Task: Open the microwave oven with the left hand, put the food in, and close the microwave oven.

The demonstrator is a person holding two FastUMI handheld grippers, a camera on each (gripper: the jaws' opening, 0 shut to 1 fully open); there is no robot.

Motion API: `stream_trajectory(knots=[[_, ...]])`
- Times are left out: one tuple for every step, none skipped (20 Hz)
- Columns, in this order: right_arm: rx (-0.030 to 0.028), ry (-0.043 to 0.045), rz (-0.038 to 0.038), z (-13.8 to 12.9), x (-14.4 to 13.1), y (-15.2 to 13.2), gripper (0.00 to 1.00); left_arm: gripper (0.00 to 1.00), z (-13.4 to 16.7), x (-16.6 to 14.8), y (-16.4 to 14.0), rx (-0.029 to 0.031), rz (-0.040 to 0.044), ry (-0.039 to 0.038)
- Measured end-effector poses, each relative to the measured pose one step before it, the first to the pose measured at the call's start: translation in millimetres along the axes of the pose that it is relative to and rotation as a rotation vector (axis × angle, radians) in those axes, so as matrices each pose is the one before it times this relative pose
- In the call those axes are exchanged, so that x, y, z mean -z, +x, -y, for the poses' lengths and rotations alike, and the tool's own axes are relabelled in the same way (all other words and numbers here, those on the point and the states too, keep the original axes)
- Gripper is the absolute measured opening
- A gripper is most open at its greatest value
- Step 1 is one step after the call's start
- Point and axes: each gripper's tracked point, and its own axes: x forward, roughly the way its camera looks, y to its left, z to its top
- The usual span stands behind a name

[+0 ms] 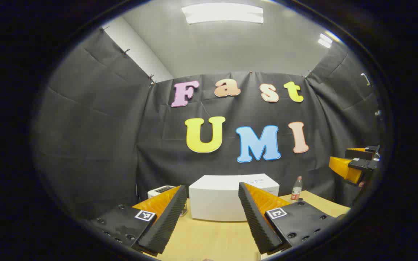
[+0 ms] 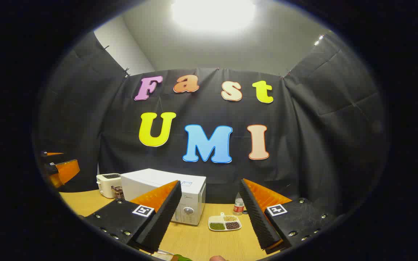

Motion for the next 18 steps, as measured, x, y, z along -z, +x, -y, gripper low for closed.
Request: stream_trajectory(knots=[[0.00101, 0.00022, 0.00388, 0.73, -1.29, -1.65, 0.97, 0.99, 1.07, 1.81, -2.00, 0.00441, -0.00513, 0.00184], [-0.00244, 0.00447, 0.00274, -1.35, -0.31, -0.93, 0.97, 0.95, -0.87, 0.83, -0.37, -0.00128, -0.00501, 0.00674], [-0.00095, 0.00267, -0.00055, -0.67, 0.41, -1.39, 0.97, 0.95, -1.37, -0.65, -1.02, -0.00262, -0.00261, 0.00575], [-0.00121, 0.00001, -0.00294, 0.60, 2.37, -2.49, 0.97, 0.95, -0.30, 0.23, -0.44, -0.00172, 0.00058, 0.00095], [0.00131, -0.00122, -0.00380, 1.07, 0.67, -1.84, 0.97, 0.92, 0.10, -2.68, -1.39, 0.00111, 0.00151, -0.00252], [0.00043, 0.00122, -0.00264, 0.82, 1.82, -2.62, 0.97, 0.92, 1.91, -0.49, -0.86, 0.00182, 0.00283, -0.00157], [0.00215, 0.00295, 0.00009, 1.36, -0.87, -2.64, 0.97, 0.95, -0.03, -4.63, -0.77, 0.00001, 0.00404, 0.00082], [0.00249, 0.00185, 0.00121, 1.32, 0.07, -1.80, 0.97, 0.92, 0.31, -0.42, -1.23, 0.00068, 0.00512, 0.00138], [0.00320, 0.00105, 0.00111, 1.40, -0.34, -1.90, 0.97, 0.92, 0.55, -4.32, -0.67, -0.00005, 0.00512, 0.00071], [0.00064, 0.00151, 0.00005, 0.84, -1.34, -0.94, 0.97, 0.92, 0.88, -1.88, -1.52, 0.00010, 0.00467, -0.00026], [0.00061, 0.00095, -0.00024, 1.01, -0.56, -0.89, 0.99, 0.95, 0.44, -2.59, -0.87, 0.00082, 0.00565, -0.00227], [-0.00020, 0.00113, 0.00164, 0.96, -0.69, -1.84, 0.97, 0.92, 0.76, -1.25, -0.39, 0.00260, 0.00422, -0.00248], [-0.00193, -0.00006, 0.00083, 0.38, -0.93, -1.90, 0.97, 0.95, 1.46, -1.26, -2.09, 0.00382, 0.00225, 0.00000], [-0.00519, -0.00235, 0.00182, -0.38, 0.41, -2.31, 0.97, 0.95, 1.07, -0.42, -1.70, -0.00081, 0.00211, 0.00282], [-0.00143, -0.00649, 0.00290, 0.54, -1.18, -2.05, 0.97, 0.95, 0.33, -0.05, -2.22, -0.00007, 0.00204, 0.00181], [-0.00164, -0.00489, 0.00209, 1.48, 0.68, -2.77, 0.97, 0.95, 1.50, 2.29, -0.33, 0.00001, -0.00404, 0.00096], [-0.00462, -0.00276, 0.00184, 0.00, -0.92, -3.07, 0.97, 0.99, 1.93, 0.98, -0.68, -0.00092, -0.00540, -0.00022], [-0.00208, -0.00293, 0.00406, 1.02, 0.56, -3.68, 0.97, 0.99, 2.67, 1.59, 0.06, -0.00003, -0.00189, -0.00227]])
